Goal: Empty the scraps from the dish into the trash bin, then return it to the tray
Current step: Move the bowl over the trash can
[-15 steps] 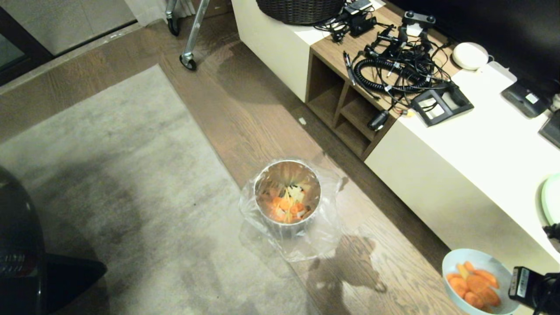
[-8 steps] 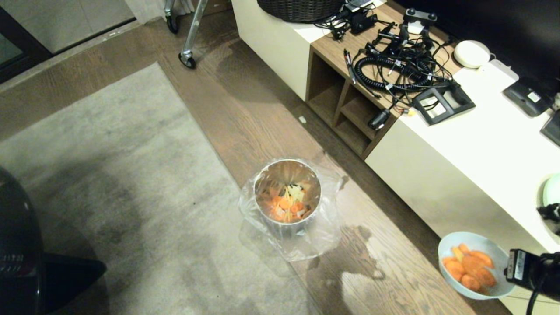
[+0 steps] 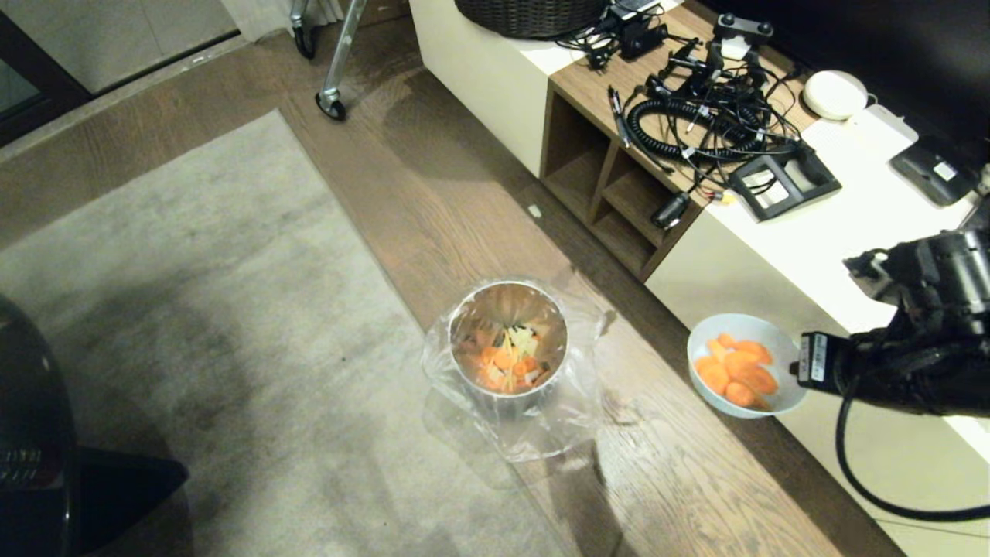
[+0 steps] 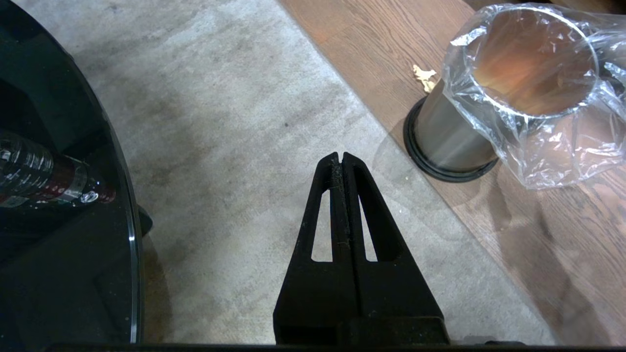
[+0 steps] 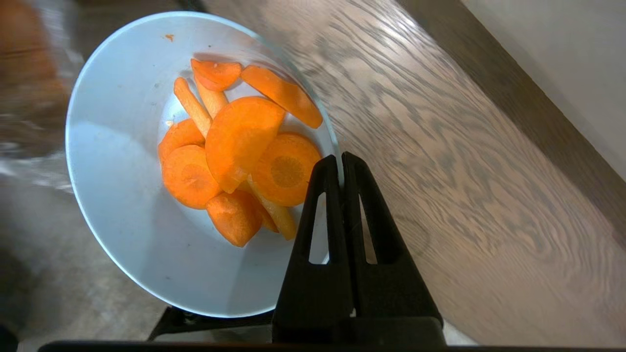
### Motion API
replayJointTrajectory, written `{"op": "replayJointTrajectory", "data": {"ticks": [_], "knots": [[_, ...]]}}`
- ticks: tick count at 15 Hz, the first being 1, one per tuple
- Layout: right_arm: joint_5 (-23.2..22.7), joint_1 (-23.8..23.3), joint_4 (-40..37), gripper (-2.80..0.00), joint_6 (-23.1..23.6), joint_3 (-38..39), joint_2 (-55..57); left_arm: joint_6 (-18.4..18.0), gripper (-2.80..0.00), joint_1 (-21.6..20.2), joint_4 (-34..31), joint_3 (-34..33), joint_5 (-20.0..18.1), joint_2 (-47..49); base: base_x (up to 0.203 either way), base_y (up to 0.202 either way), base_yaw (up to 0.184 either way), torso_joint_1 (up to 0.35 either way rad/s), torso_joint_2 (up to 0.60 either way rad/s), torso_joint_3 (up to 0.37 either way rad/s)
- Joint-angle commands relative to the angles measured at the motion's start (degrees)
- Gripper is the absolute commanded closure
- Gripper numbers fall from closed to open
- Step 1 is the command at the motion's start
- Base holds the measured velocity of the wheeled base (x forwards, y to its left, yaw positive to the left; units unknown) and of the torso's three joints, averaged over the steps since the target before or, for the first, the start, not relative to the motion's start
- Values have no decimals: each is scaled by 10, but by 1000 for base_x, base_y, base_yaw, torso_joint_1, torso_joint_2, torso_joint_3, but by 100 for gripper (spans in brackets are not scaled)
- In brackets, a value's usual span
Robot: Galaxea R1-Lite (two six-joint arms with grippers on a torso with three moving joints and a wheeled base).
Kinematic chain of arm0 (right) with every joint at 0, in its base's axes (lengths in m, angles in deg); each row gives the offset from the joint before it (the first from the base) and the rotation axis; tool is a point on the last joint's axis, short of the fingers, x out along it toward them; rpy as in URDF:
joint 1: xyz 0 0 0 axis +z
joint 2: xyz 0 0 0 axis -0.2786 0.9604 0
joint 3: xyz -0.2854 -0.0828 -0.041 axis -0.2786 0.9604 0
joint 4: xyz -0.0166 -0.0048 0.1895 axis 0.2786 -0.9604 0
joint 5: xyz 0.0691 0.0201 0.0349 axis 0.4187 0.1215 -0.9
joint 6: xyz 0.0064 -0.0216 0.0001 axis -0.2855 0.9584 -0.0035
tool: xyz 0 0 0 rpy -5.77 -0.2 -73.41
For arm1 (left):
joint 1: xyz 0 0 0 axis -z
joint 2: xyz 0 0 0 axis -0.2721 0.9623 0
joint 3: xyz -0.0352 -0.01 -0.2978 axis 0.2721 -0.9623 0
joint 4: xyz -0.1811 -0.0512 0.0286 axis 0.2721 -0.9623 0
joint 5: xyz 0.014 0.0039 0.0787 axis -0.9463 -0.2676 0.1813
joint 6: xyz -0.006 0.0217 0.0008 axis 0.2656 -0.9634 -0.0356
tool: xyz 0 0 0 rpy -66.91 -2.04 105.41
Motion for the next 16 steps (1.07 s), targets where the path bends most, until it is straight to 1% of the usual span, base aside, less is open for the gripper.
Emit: {"op": "replayJointTrajectory", "data": {"ticks": [1, 4, 6, 8, 11, 14, 16], "knots": [[16, 58, -7, 0, -2, -57, 53, 0, 0, 0, 0, 0, 0, 0, 0, 0, 0, 0, 0, 0], [45, 119, -6, 0, -4, -88, 78, 0, 0, 0, 0, 0, 0, 0, 0, 0, 0, 0, 0, 0], [75, 157, -2, 0, -5, -110, 87, 0, 0, 0, 0, 0, 0, 0, 0, 0, 0, 0, 0, 0], [95, 189, 1, 0, -22, -135, 102, 0, 0, 0, 0, 0, 0, 0, 0, 0, 0, 0, 0, 0], [137, 220, 16, 0, -52, -158, 130, 0, 0, 0, 0, 0, 0, 0, 0, 0, 0, 0, 0, 0], [141, 250, 34, 0, -70, -159, 140, 0, 0, 0, 0, 0, 0, 0, 0, 0, 0, 0, 0, 0], [143, 262, 90, 0, -72, -159, 162, 0, 0, 0, 0, 0, 0, 0, 0, 0, 0, 0, 0, 0]]}}
